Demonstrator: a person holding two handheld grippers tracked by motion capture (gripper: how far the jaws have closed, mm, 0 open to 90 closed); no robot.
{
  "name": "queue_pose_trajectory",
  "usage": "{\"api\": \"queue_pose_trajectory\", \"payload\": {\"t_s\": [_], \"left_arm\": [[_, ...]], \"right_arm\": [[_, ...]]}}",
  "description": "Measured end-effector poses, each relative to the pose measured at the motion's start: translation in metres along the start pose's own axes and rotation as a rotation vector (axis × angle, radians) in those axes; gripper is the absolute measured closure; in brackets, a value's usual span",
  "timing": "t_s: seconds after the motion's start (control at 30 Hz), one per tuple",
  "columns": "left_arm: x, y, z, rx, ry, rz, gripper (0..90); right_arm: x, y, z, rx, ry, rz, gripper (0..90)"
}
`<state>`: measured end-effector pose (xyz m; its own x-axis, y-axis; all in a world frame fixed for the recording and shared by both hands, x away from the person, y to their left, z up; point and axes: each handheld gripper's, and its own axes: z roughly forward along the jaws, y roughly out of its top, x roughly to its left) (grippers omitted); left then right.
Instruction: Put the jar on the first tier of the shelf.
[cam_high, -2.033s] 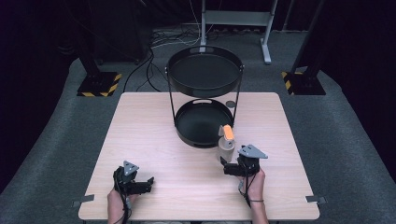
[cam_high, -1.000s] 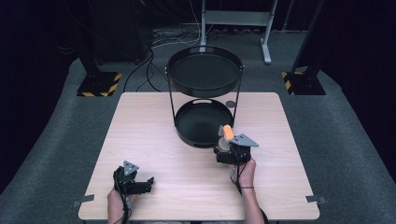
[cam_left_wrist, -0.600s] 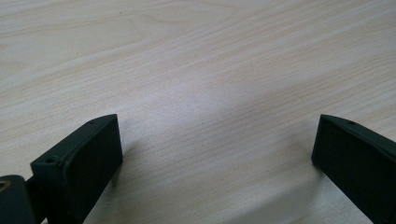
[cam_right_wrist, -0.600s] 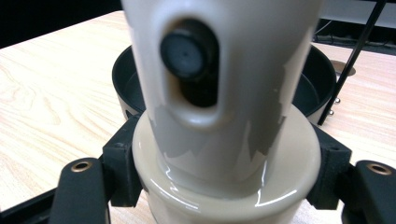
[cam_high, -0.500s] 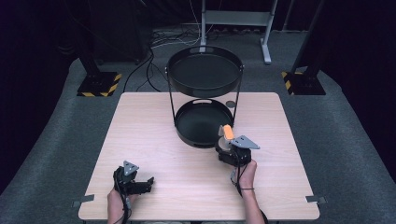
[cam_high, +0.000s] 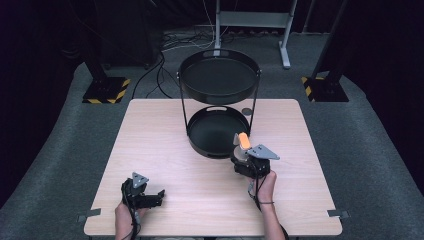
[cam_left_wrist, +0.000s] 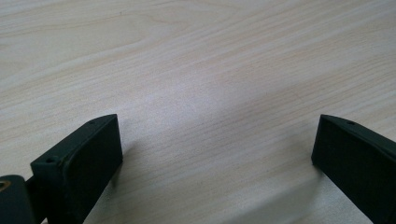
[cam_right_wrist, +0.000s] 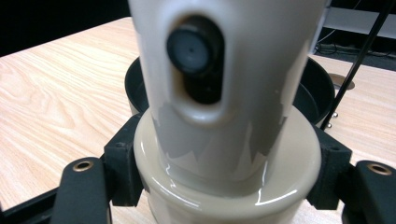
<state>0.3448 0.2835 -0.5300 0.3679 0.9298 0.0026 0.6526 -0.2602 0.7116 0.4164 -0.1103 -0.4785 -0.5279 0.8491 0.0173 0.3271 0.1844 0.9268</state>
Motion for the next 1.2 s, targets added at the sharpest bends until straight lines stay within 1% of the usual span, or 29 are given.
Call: {"api": "queue_pose_trajectory", "payload": {"t_s": [0.27,1.2], "left_arm": [[0.000,0.000,0.000,0.001,-0.003,0.000,1.3],[0.000,0.000,0.000,0.000,-0.003,0.001,1.3]], "right_arm": [[0.001,0.008,-0.003,0.002,0.005,-0.018,29.2],[-0.009,0.033,-0.012,0.009,0.001,-0.055,29.3]]}}
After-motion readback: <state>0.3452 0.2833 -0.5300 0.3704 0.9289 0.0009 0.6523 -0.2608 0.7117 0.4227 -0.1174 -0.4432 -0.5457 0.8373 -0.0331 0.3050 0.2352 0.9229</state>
